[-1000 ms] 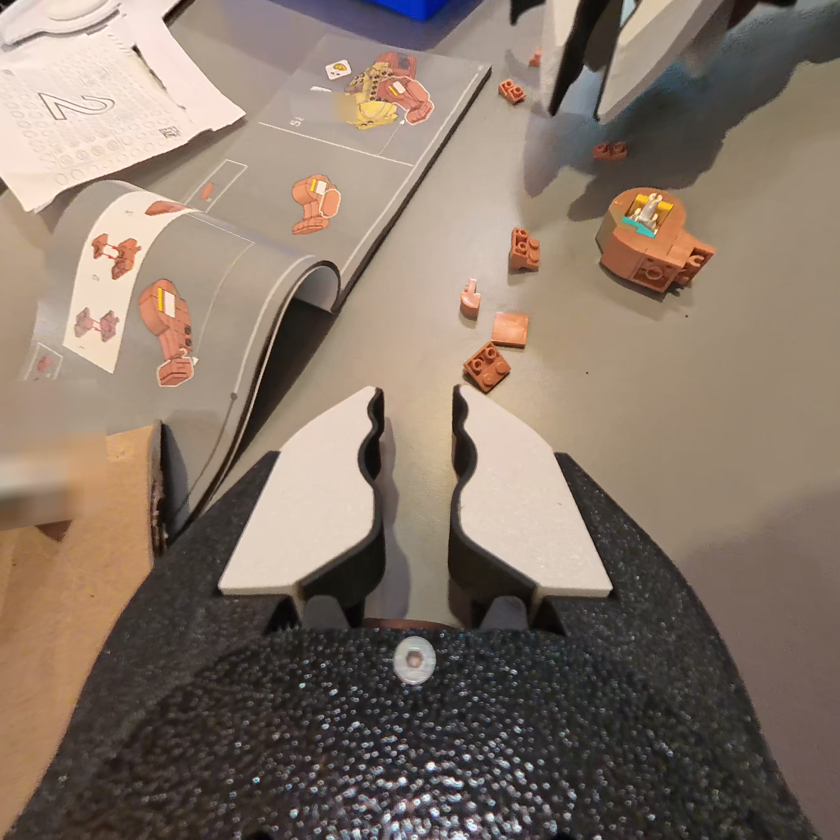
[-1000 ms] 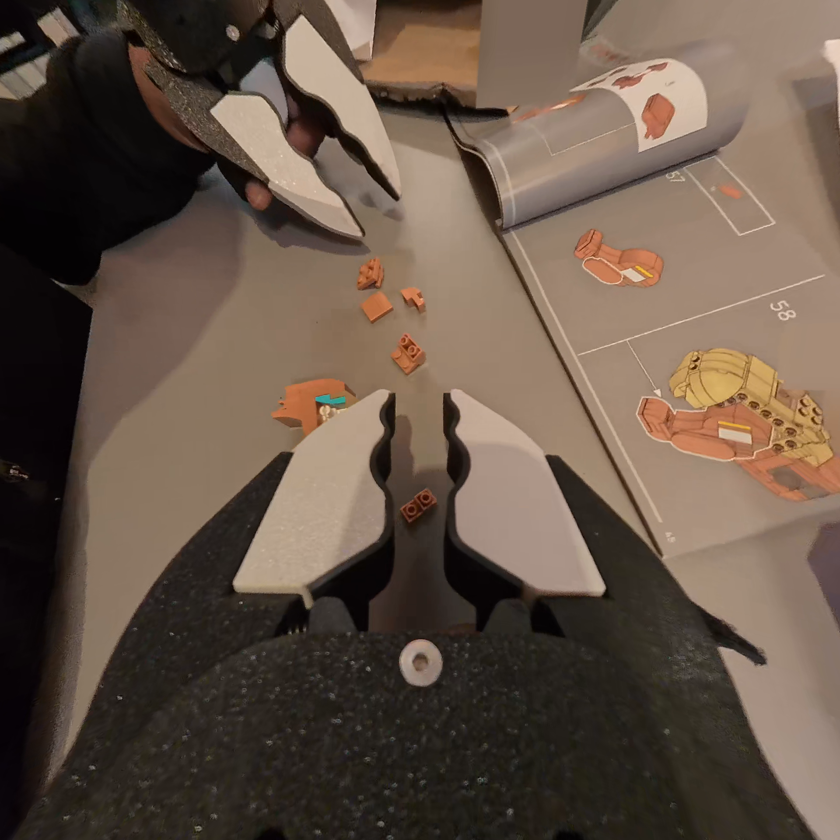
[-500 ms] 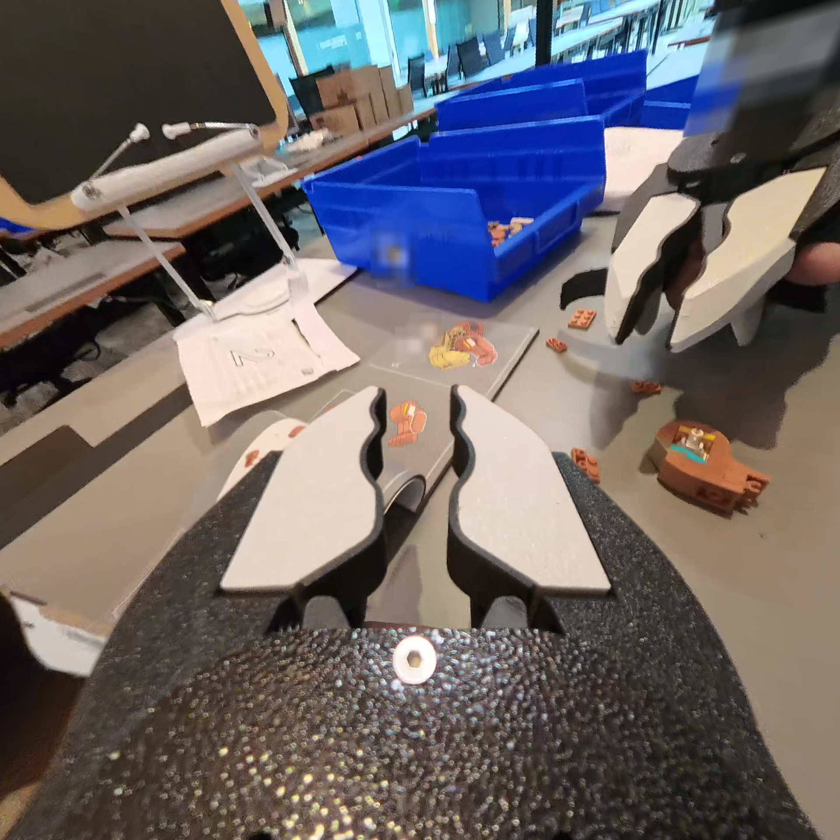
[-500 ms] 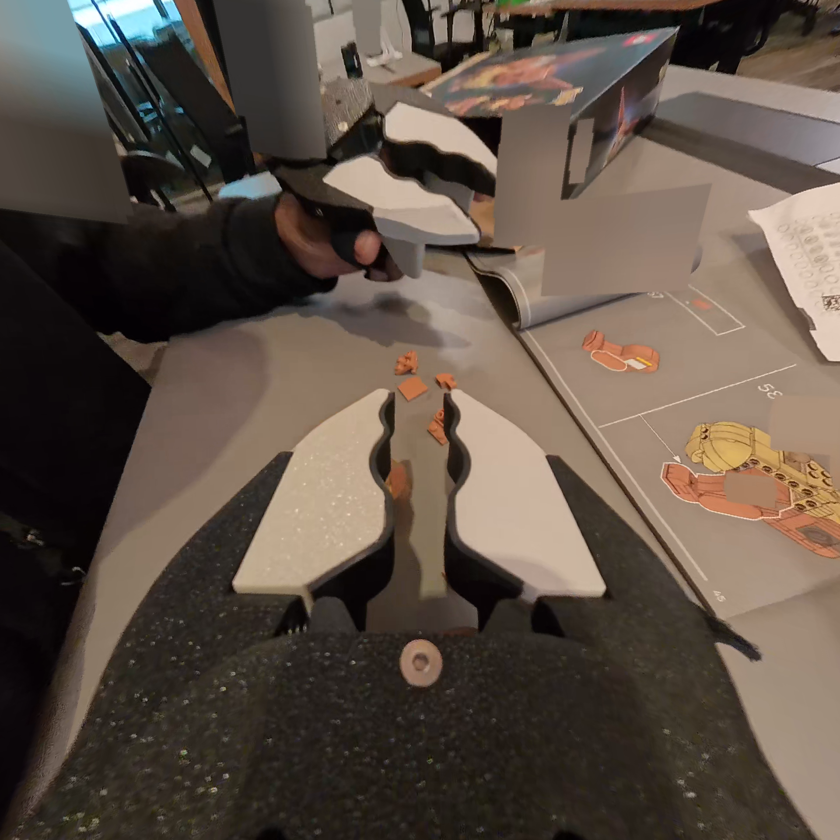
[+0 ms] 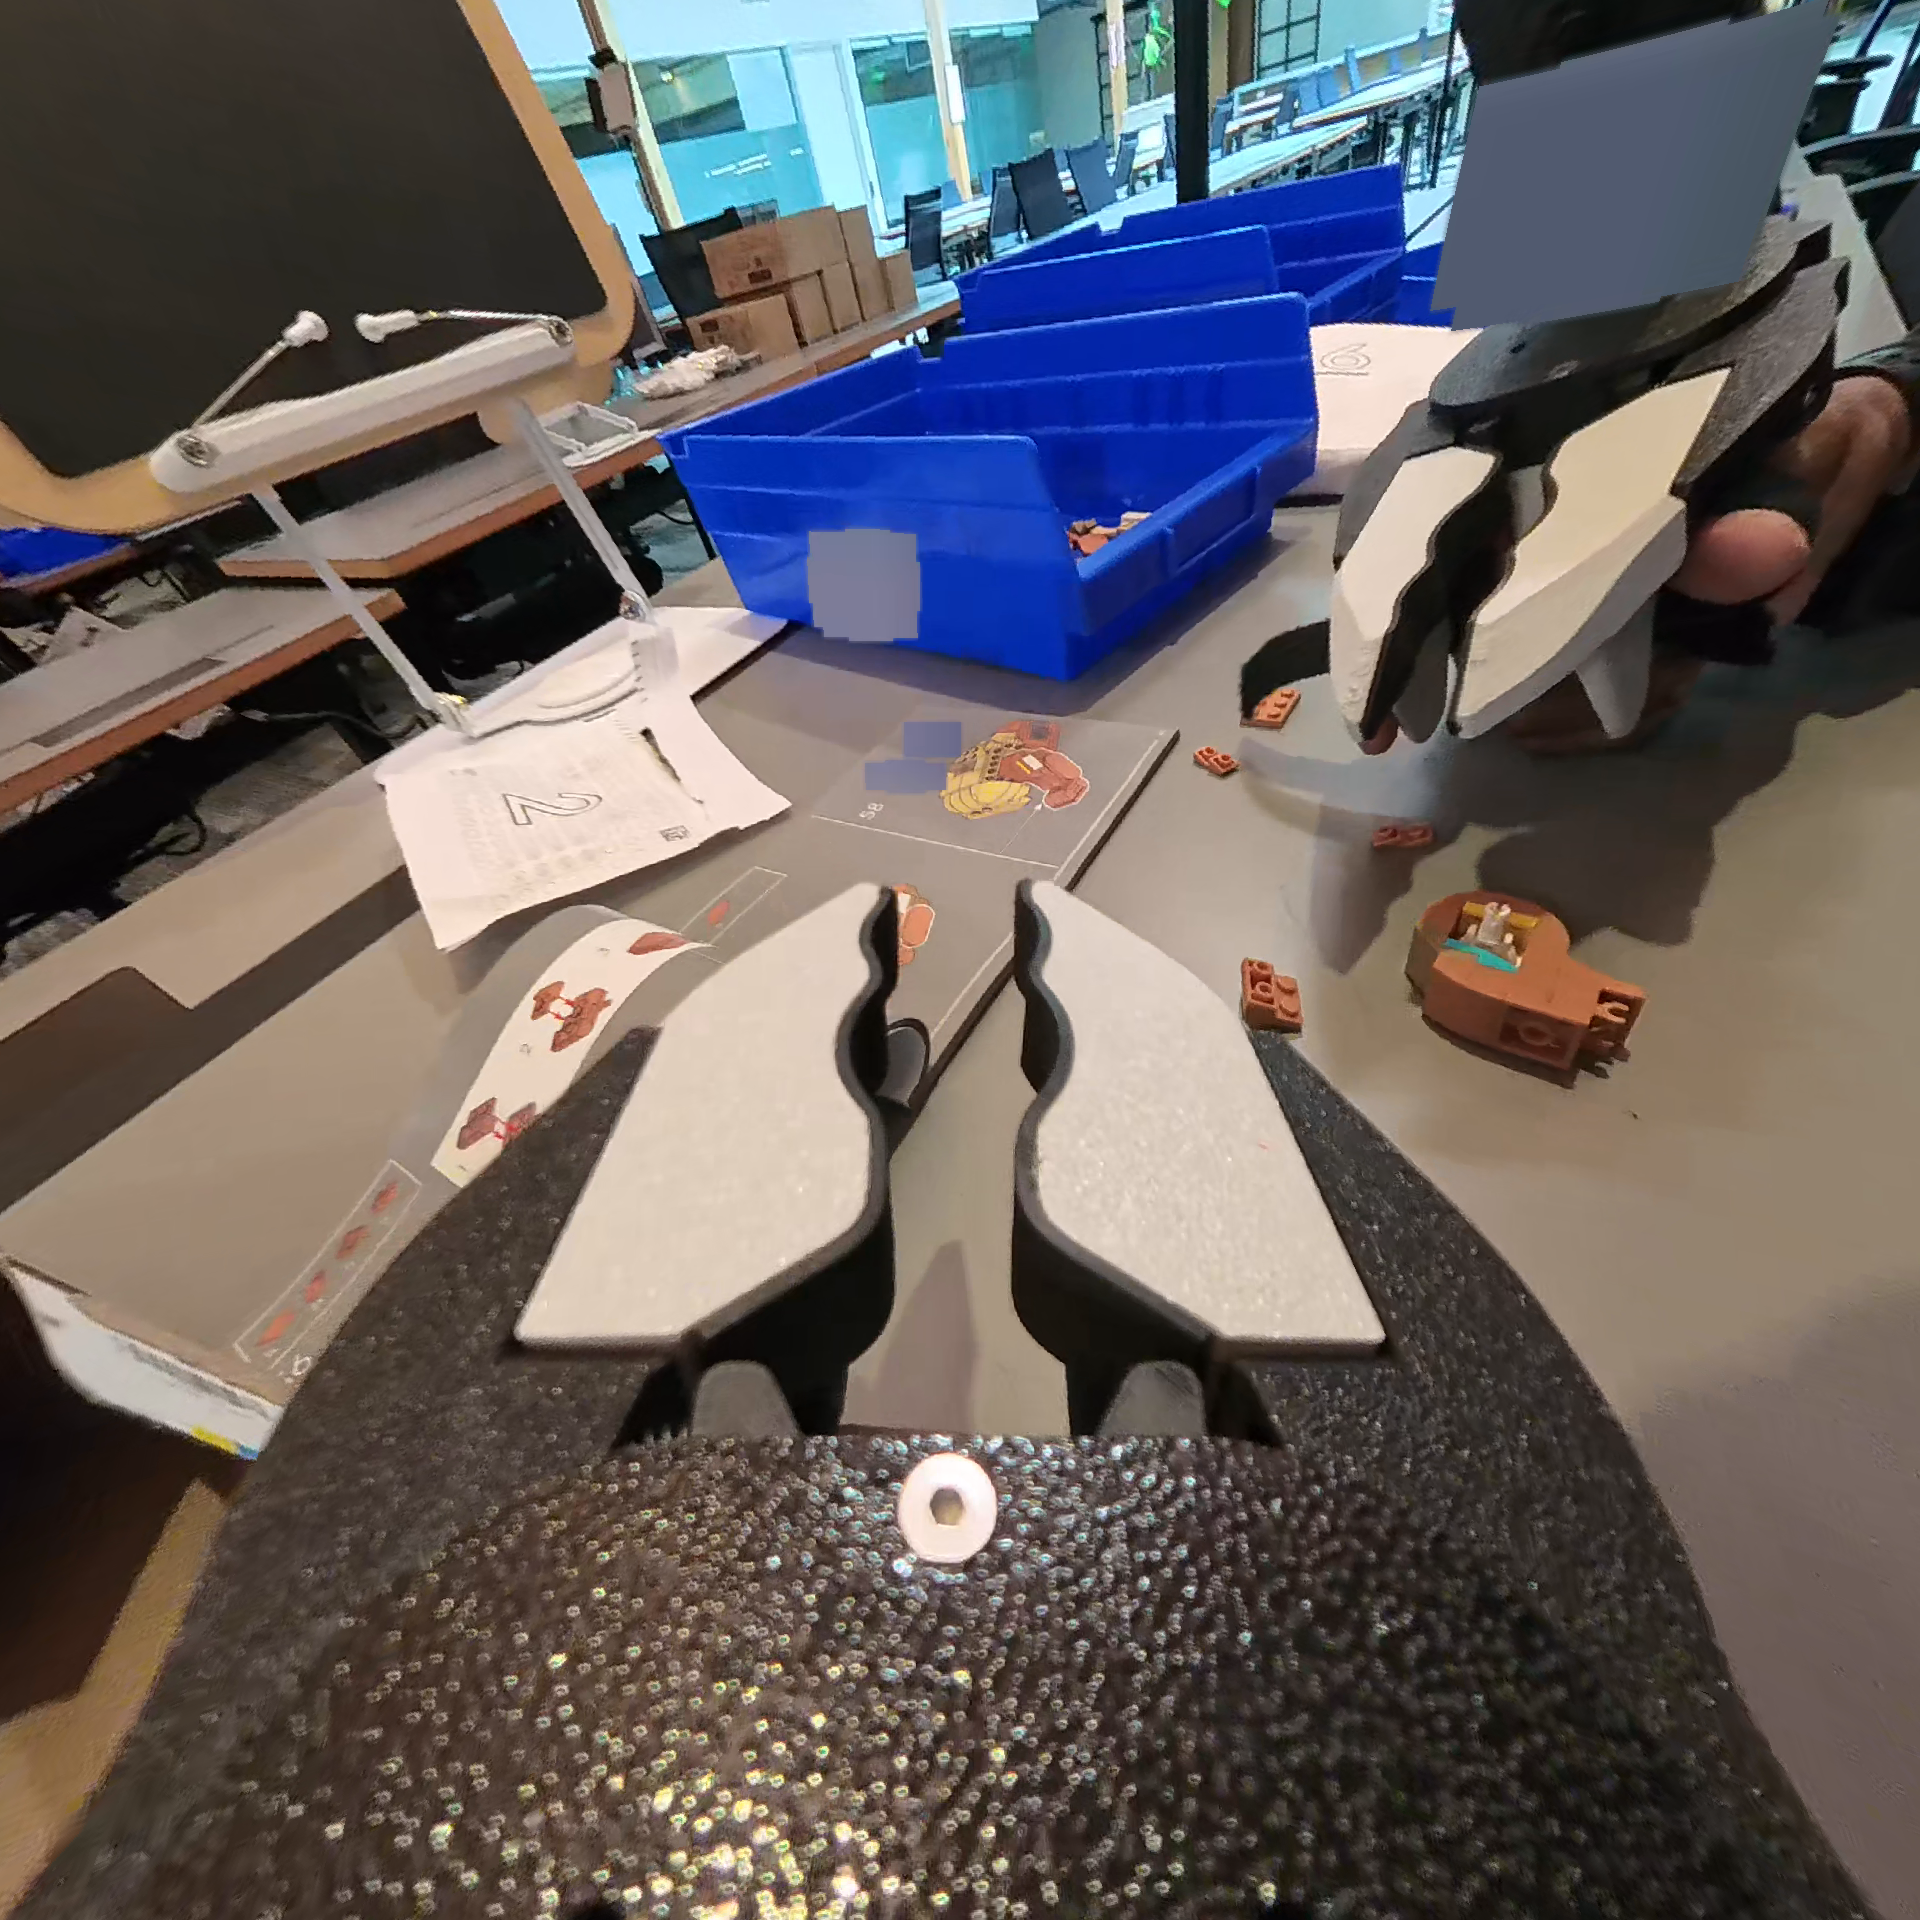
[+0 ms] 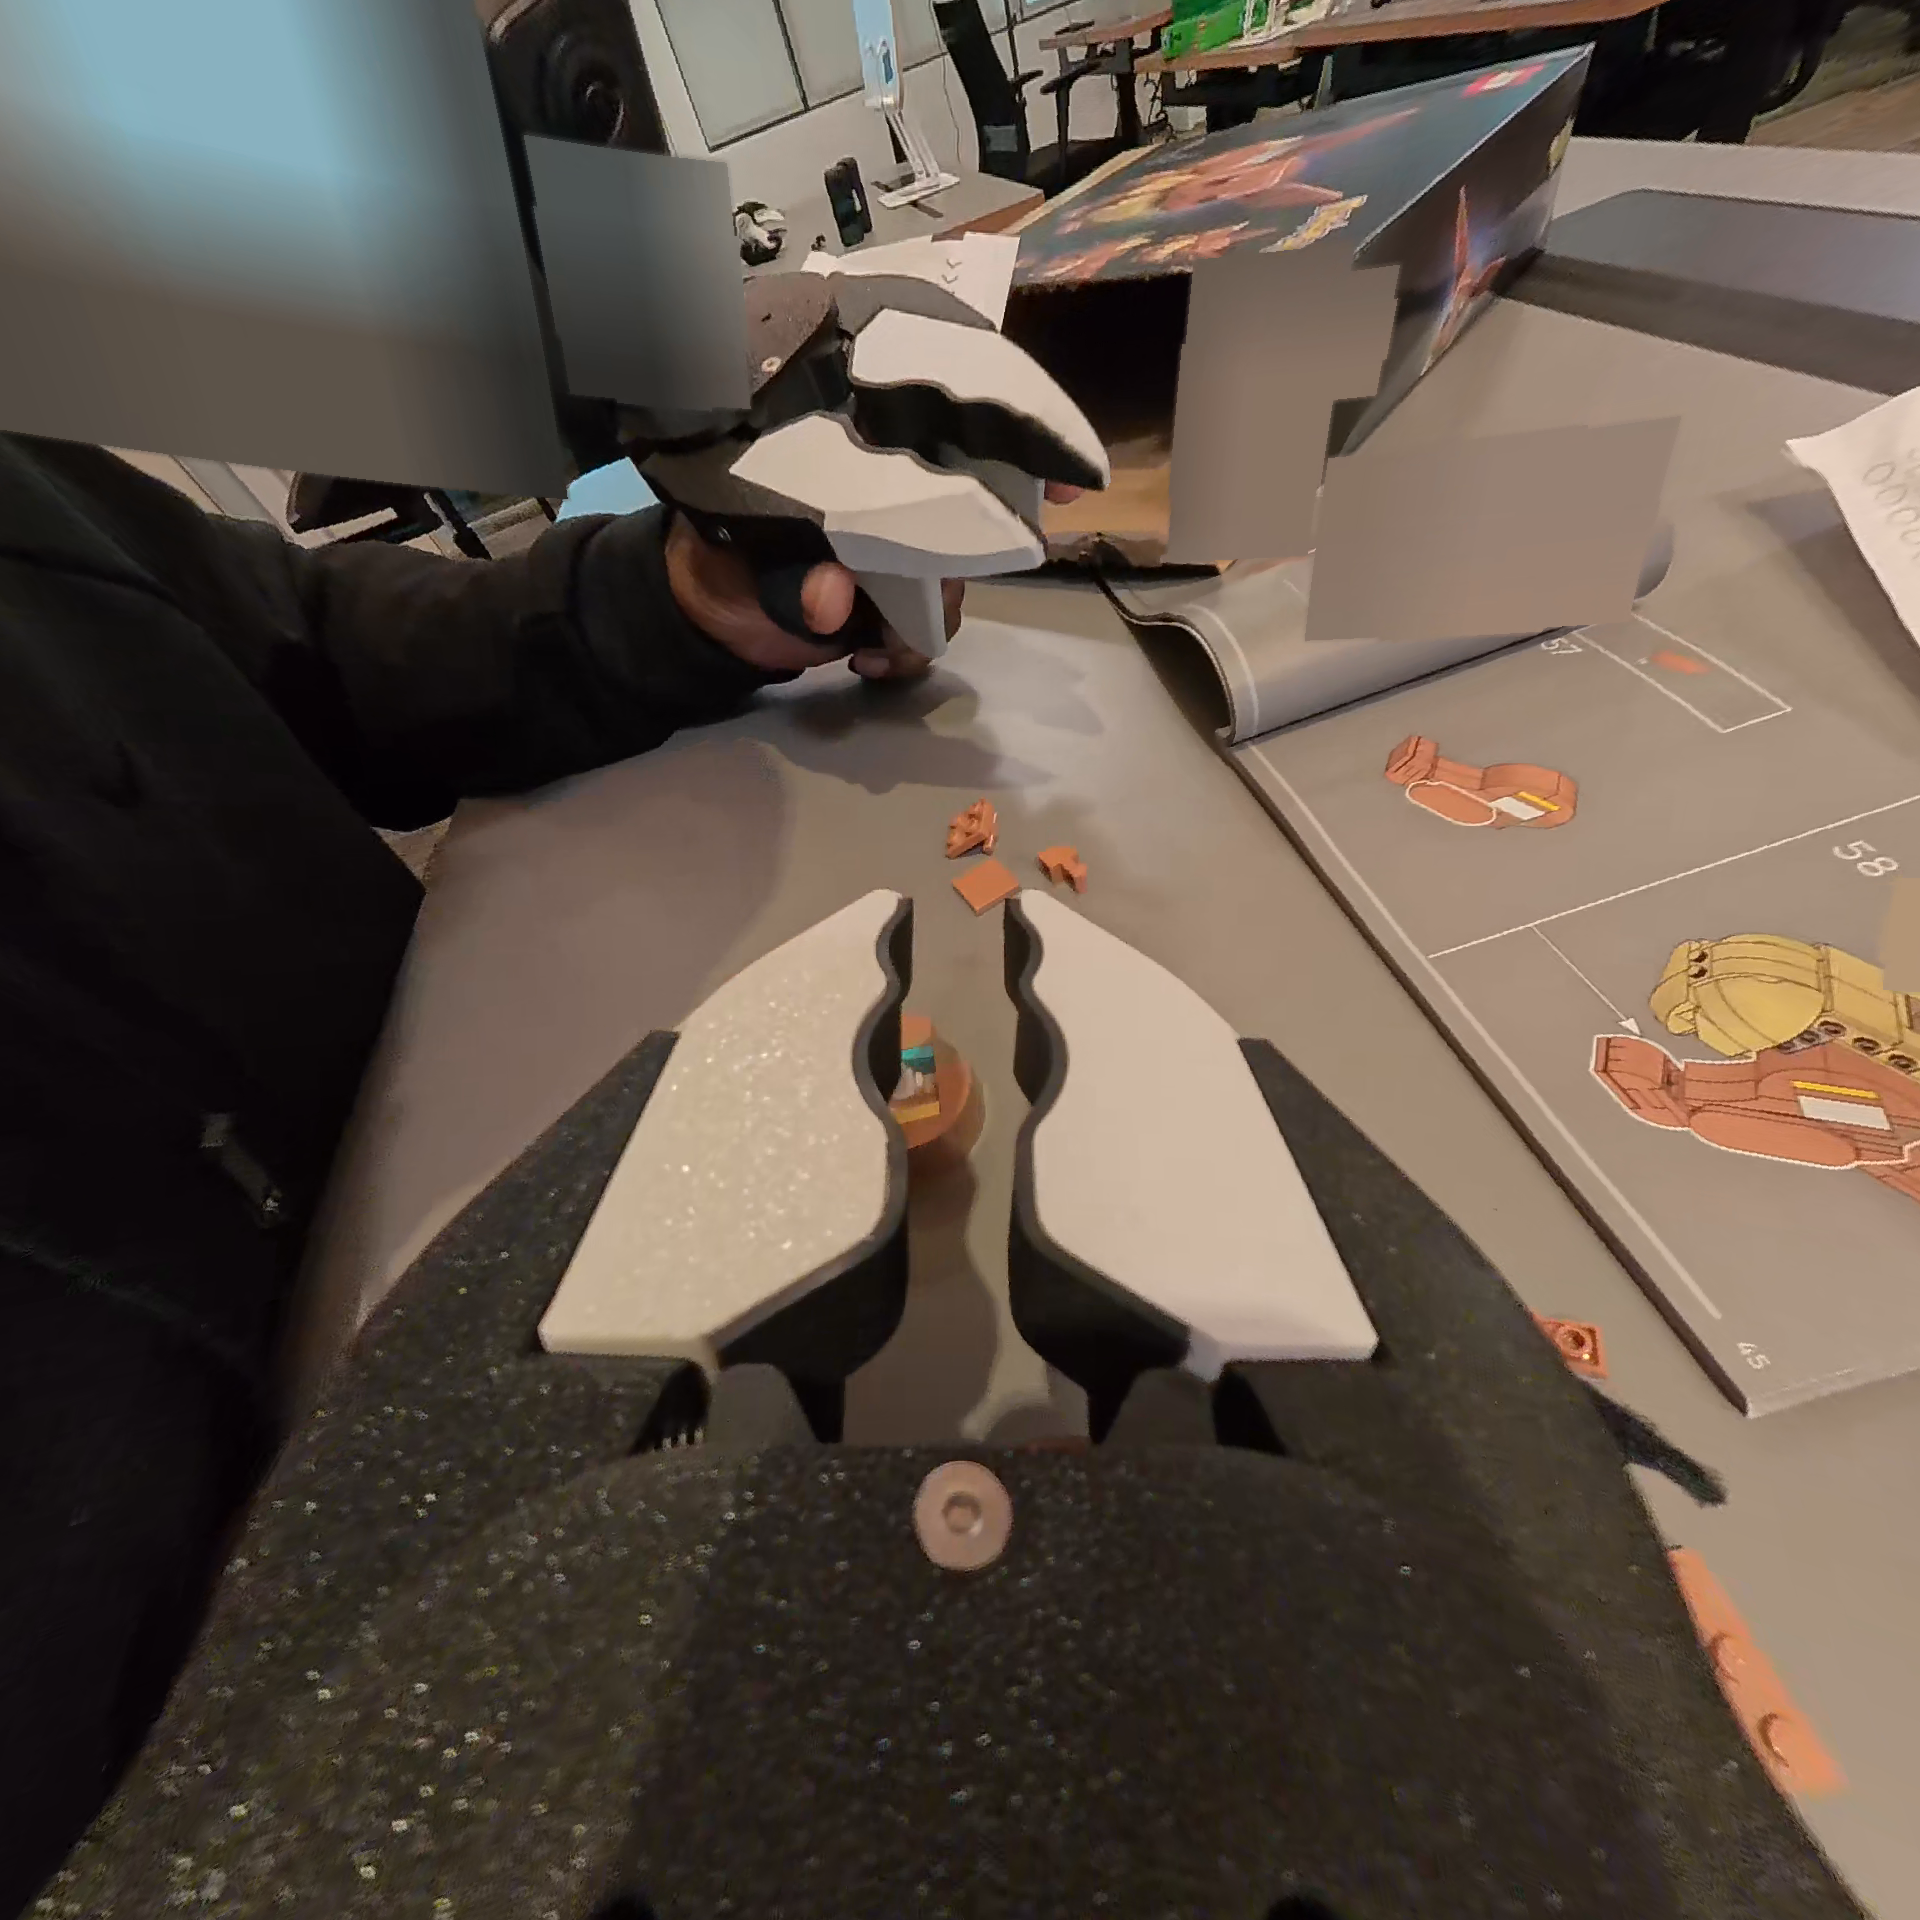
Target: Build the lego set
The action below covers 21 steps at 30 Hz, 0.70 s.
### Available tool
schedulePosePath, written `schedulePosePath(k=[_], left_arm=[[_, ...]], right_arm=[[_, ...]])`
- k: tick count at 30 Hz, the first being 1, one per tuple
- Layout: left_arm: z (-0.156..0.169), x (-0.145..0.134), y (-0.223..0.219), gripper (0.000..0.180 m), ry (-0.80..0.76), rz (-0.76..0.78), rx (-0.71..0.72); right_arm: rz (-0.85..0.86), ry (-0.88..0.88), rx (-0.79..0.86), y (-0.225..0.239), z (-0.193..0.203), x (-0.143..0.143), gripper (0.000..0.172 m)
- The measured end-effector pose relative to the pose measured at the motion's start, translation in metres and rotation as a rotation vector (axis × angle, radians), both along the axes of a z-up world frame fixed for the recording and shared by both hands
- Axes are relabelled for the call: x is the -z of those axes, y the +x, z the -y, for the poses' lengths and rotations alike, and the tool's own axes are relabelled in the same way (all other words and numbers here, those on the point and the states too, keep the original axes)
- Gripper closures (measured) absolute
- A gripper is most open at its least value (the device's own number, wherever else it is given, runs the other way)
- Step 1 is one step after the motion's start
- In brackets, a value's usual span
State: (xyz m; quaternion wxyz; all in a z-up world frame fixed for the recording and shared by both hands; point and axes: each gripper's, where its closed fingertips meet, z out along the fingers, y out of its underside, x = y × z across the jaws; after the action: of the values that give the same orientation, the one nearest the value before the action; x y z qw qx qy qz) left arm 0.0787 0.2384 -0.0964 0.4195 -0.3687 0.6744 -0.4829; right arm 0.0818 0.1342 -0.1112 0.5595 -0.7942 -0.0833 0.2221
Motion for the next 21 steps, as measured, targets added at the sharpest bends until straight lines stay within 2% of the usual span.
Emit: schedulePosePath(k=[7,21], left_arm=[[0.0052,0.006,0.0018,0.162,0.07,-0.008,0.002],[0.0023,-0.0014,0.0025,0.164,0.168,0.115,-0.027]], right_arm=[[-0.053,-0.001,0.005,0.0046,0.0012,-0.0018,0.155],[-0.072,-0.001,0.025,0.0082,0.0014,-0.0026,0.155]])
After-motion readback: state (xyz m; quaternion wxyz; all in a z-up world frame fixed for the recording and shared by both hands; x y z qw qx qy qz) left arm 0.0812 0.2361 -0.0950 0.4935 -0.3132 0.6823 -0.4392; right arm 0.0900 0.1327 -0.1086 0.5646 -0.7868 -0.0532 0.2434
